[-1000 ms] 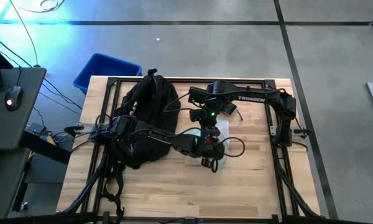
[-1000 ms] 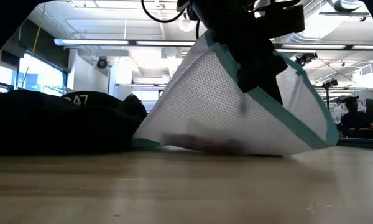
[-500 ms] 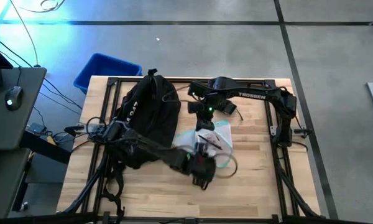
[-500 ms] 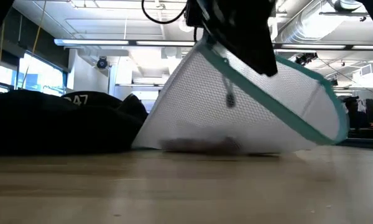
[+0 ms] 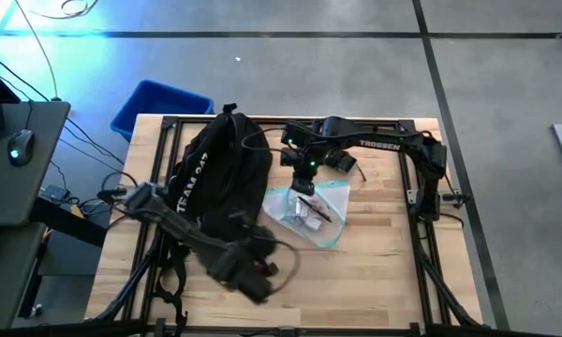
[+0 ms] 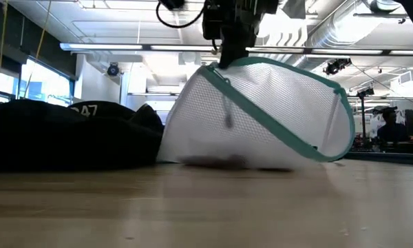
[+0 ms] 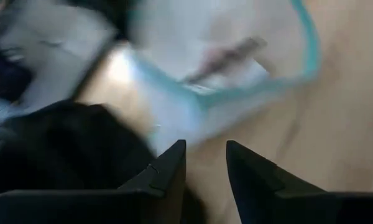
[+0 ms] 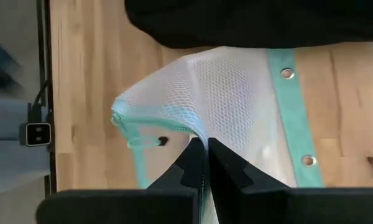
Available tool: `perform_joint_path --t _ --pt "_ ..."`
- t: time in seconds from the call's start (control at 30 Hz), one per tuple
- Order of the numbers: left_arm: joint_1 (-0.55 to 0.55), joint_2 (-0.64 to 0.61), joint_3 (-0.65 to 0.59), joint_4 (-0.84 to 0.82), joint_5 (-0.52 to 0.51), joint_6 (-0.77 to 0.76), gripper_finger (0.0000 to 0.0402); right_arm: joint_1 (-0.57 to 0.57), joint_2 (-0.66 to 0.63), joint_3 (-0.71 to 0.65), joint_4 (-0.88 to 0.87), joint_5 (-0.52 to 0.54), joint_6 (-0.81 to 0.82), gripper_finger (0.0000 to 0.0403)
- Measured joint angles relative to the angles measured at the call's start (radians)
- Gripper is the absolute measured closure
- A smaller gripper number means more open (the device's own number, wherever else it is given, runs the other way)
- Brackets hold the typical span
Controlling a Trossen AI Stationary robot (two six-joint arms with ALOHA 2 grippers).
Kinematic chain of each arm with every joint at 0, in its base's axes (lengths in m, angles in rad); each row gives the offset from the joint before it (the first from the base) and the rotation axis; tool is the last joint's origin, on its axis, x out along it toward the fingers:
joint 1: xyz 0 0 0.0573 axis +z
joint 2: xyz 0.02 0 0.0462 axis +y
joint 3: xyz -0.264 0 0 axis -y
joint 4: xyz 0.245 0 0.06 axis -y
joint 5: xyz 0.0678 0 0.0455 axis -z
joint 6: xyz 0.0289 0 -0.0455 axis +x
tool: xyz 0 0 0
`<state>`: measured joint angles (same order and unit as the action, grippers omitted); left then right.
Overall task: Unpack backpack
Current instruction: Close the zip bag
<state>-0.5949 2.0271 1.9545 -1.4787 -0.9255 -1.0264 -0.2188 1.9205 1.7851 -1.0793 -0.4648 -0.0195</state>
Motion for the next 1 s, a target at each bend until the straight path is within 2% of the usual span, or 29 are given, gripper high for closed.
perform_joint_path --t 0.07,0.13,0.2,0.3,0.4,0.5,0.6,0.7,0.83,1.0 --pt "-0.030 -0.024 0.000 -0.097 -0.081 -0.200 0.0311 0.023 0.000 0.000 0.010 0.001 0.013 0.0403" --pt "-0.052 -0.052 -0.033 -0.068 -0.168 -0.305 0.0310 0.044 0.000 0.000 0.021 0.002 0.015 0.0403" --pt "-0.057 -0.084 -0.081 -0.009 -0.188 -0.357 0.0305 0.063 0.000 0.000 0.033 0.008 0.023 0.0403" --pt "-0.033 -0.117 -0.154 0.060 -0.163 -0.413 0.0288 0.092 0.000 0.000 0.040 0.042 0.047 0.0403" --pt "-0.007 -0.117 -0.217 0.130 -0.176 -0.400 0.0259 0.114 0.000 0.000 0.049 0.067 0.067 0.0403" --pt "0.020 -0.126 -0.227 0.159 -0.163 -0.405 0.0221 0.126 0.000 0.000 0.054 0.069 0.090 0.0403" --pt "0.057 -0.126 -0.227 0.188 -0.074 -0.338 0.0180 0.136 0.000 0.000 0.059 0.072 0.104 0.0403" --pt "0.091 -0.125 -0.228 0.280 -0.021 -0.177 0.0153 0.145 0.000 0.000 0.060 0.073 0.117 0.0403" --pt "0.137 -0.119 -0.227 0.401 0.050 0.090 0.0142 0.157 0.000 0.000 0.059 0.074 0.116 0.0403" --pt "0.185 -0.110 -0.252 0.379 0.062 0.145 0.0142 0.168 0.000 0.001 0.036 0.063 0.089 0.0403"
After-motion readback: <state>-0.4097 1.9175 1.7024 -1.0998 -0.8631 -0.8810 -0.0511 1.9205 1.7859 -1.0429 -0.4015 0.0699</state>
